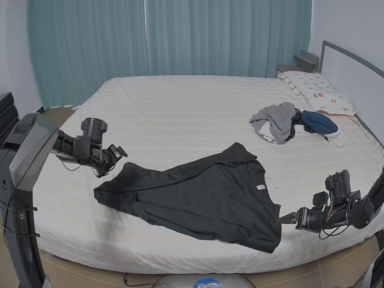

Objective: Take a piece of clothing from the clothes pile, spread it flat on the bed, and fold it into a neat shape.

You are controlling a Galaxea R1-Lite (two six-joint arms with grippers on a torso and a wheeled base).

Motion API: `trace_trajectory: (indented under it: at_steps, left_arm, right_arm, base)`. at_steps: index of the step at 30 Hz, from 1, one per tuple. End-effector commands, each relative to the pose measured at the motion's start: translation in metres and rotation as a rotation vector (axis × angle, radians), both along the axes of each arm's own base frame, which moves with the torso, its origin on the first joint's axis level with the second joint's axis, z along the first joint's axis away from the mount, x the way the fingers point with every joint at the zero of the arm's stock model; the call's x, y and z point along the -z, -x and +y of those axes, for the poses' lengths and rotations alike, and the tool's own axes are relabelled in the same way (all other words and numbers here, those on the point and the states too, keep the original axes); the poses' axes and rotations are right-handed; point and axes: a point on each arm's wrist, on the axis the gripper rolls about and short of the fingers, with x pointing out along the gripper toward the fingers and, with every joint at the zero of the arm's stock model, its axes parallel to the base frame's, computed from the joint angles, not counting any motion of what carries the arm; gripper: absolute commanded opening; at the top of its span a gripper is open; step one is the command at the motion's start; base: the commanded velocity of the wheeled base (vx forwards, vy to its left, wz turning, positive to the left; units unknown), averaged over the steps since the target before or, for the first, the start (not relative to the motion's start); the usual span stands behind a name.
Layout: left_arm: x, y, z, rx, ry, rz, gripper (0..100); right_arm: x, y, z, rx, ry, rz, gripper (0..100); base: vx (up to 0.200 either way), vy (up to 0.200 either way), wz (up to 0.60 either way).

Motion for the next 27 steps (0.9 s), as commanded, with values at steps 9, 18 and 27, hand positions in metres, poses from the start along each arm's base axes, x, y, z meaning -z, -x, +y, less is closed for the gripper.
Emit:
trace_trajectory:
  at_steps: [9, 18, 27]
  left_arm:
    - [0.035, 0.01, -0.043, 0.053, 0.023, 0.096, 100]
    - [0.024, 0.024, -0.083, 0.107, 0.07, 0.094, 100]
    - [0.049, 0.03, -0.08, 0.101, 0.026, 0.165, 100]
  right_arm:
    - [0.002, 0.001, 0.0, -0.002, 0.001, 0.006, 100]
    - [0.001, 0.003, 0.004, -0.016, 0.0, 0.005, 100]
    - [0.001, 0.004, 0.003, -0.017, 0.001, 0.005, 100]
  base:
    - [0.0, 0.0, 0.0]
    - [0.0, 0.0, 0.0]
    - [0.0, 0.0, 0.0]
